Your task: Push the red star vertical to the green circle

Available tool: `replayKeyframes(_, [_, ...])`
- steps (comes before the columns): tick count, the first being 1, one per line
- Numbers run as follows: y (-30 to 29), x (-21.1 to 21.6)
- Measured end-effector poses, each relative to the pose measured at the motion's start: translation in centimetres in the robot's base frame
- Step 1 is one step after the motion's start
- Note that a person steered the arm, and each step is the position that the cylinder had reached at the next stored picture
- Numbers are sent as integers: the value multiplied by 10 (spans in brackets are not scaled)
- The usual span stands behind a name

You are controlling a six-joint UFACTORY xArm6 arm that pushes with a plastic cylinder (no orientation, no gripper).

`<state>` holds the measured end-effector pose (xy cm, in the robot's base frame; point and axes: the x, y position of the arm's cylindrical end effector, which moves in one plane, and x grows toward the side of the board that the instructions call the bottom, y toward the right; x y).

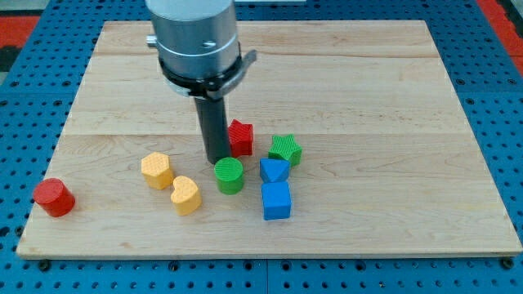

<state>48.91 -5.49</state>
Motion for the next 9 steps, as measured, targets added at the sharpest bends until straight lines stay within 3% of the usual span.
replayKeyframes(2, [-40,-47])
replayKeyframes(3, [-9,-46])
replayKeyframes(4, [16,-66])
replayKeyframes(5, [78,-96])
replayKeyframes(6, [149,-63])
replayKeyframes(7, [142,-29])
replayKeyframes(9, [74,-34])
